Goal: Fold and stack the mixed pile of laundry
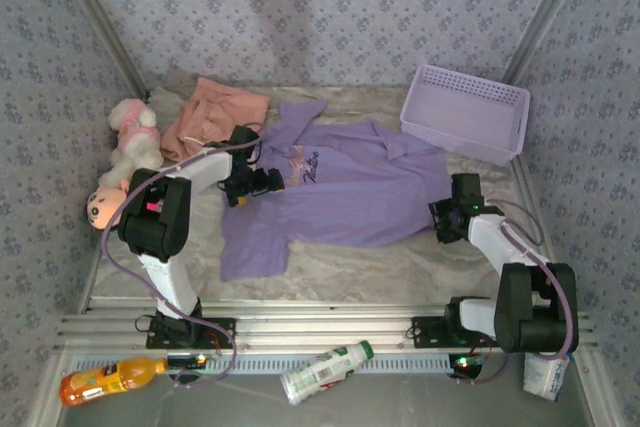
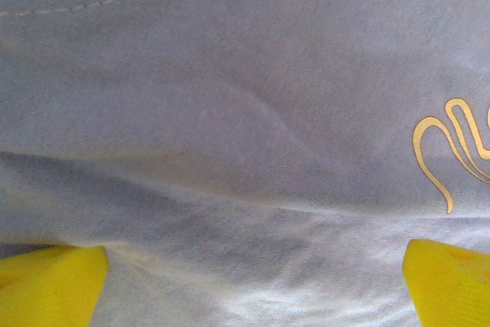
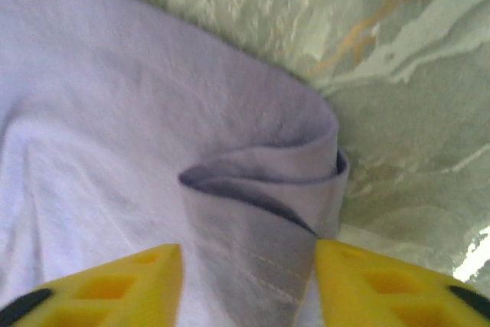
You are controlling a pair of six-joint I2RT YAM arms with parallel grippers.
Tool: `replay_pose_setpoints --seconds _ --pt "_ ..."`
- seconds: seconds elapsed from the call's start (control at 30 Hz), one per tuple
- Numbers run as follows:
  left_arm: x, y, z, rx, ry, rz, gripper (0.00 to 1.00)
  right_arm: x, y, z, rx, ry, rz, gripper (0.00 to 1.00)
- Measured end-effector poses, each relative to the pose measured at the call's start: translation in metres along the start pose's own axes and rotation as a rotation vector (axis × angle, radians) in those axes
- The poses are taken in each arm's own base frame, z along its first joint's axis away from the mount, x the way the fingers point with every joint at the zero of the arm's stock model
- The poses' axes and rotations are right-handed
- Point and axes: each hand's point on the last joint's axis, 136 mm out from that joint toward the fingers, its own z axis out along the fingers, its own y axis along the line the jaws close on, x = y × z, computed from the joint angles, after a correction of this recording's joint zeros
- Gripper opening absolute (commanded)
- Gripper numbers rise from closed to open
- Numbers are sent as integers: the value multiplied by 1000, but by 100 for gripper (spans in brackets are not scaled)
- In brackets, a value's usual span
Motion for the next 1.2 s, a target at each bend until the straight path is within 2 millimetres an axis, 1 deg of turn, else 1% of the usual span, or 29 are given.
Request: replay_pose_setpoints --seconds 0.07,0.1,0.13,0.17,0.2,0.27,0.3,0.43,0.57,0.77,0.83,0.87,1.07,1.13,1.2 --pt "0 0 0 0 0 0 99 -7 1 0 -10 -17 15 27" --pt "0 0 0 0 0 0 100 -10 2 -1 -14 -21 17 23" --pt "0 0 0 0 0 0 100 -12 3 -1 -19 -28 23 22" --pt "0 0 0 0 0 0 100 -14 4 -1 -25 -31 28 25" --pt "0 0 0 0 0 0 100 -15 4 -1 -28 -32 31 30" --pt "0 0 0 0 1 0 100 -14 4 -1 -28 -28 31 49" --pt "0 0 0 0 0 0 100 -13 4 -1 -25 -23 29 53" --pt "0 0 0 -1 0 -1 100 -4 -2 -6 -2 1 14 54" --pt "0 0 0 0 0 -3 100 3 1 -13 -34 13 18 52" --pt "0 0 0 0 0 -3 100 13 -8 0 -20 47 60 49" --pt "0 0 0 0 0 -3 100 13 -7 3 -21 52 66 46" --pt "0 0 0 0 0 -3 100 13 -7 5 -21 52 68 42" --pt "0 0 0 0 -1 -3 100 10 -3 12 -27 55 80 13" --pt "0 0 0 0 -1 -3 100 8 -3 12 -28 52 81 9" --pt "0 0 0 0 -1 -3 100 5 2 9 -31 47 71 7"
